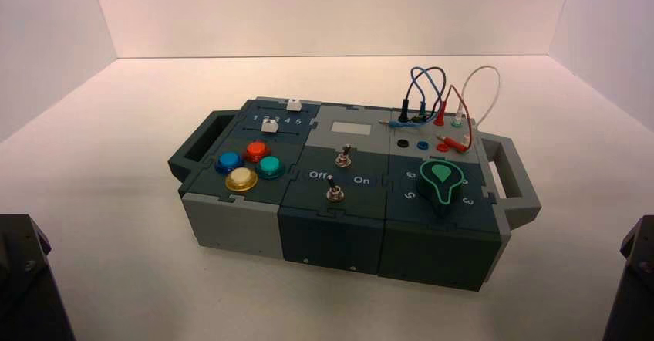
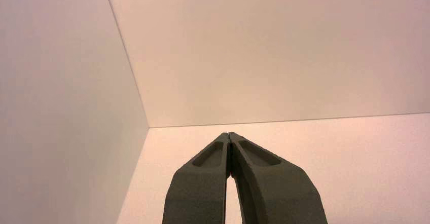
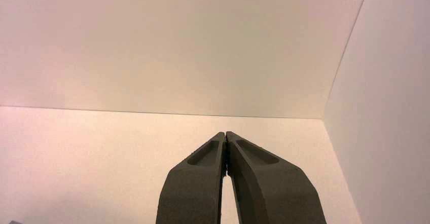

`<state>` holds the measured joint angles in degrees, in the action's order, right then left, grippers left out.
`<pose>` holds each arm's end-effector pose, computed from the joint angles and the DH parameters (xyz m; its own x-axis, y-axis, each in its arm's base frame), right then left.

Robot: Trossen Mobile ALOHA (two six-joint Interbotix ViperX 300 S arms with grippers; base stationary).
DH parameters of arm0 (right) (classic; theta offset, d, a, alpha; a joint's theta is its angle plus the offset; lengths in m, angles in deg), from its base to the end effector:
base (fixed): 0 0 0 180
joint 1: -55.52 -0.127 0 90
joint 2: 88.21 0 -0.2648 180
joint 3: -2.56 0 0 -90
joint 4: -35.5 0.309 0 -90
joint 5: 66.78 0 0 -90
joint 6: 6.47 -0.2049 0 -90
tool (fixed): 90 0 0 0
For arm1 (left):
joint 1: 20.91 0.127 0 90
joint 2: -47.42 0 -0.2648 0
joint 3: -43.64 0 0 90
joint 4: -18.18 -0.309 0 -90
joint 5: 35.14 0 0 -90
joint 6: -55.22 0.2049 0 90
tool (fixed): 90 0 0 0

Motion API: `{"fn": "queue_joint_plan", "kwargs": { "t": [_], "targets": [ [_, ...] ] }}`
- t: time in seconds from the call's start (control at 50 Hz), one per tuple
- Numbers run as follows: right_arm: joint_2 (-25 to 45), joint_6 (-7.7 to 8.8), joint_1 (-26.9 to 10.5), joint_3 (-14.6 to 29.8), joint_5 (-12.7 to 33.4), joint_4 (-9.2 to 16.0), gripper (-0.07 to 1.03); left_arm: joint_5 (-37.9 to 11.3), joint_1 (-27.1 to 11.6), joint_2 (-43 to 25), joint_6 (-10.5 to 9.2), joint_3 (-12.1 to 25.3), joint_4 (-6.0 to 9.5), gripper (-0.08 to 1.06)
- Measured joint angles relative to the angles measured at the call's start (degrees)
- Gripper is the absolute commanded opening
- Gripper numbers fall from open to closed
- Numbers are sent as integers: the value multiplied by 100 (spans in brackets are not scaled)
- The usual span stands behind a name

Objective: Push the yellow button with the right gripper.

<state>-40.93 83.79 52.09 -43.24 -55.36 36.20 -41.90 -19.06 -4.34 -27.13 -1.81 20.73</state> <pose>0.3267 0.0201 0.2536 0.9663 0.0603 -0.2504 -0.0603 0.9981 0.0078 0.3414 0.0100 0.2468 0.9701 0.0261 -0.2413 -0.0056 0.9963 0.0853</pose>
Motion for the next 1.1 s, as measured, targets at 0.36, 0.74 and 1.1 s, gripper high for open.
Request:
{"fn": "queue_joint_plan", "kwargs": {
  "t": [0.36, 0.74, 1.1],
  "targets": [
    [53, -9, -35, -18, 9, 0, -2, -53, 0, -18, -9, 0, 9, -3],
    [615, 0, -1037, -18, 545, 9, -2, -1459, -431, -571, 0, 220, 9, -3],
    [1072, 0, -2294, 185, 1178, 9, -2, -2672, -1266, -914, -18, 501, 44, -3]
  ]
}}
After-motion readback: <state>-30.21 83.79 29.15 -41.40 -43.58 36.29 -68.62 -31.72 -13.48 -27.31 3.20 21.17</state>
